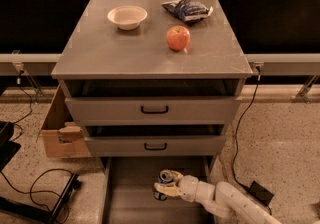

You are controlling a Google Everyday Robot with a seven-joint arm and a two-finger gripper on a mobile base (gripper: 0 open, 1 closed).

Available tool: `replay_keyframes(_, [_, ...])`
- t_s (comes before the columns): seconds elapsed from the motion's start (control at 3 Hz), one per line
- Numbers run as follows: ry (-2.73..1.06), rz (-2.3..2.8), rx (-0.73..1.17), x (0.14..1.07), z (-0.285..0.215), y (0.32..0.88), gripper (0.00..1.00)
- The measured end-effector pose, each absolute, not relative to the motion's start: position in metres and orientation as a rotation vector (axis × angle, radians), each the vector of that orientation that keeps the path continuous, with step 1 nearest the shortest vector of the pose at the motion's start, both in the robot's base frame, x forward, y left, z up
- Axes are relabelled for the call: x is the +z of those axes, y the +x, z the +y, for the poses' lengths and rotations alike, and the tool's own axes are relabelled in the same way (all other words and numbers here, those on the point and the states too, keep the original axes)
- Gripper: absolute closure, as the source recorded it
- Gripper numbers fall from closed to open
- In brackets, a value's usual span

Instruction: Place pepsi can into bottom drawer

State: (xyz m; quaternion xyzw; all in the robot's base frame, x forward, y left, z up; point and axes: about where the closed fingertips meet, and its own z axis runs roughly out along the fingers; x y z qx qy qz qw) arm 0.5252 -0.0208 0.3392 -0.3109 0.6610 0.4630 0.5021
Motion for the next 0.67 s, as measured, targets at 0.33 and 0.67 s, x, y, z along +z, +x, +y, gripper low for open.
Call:
replay_keyframes(0.33, [-0.779,1.636,1.099,0.323,0.003,0.527,1.00])
replay_keyframes(0.67, [-0.806,1.643,1.031,0.295,0.024,0.531,1.00])
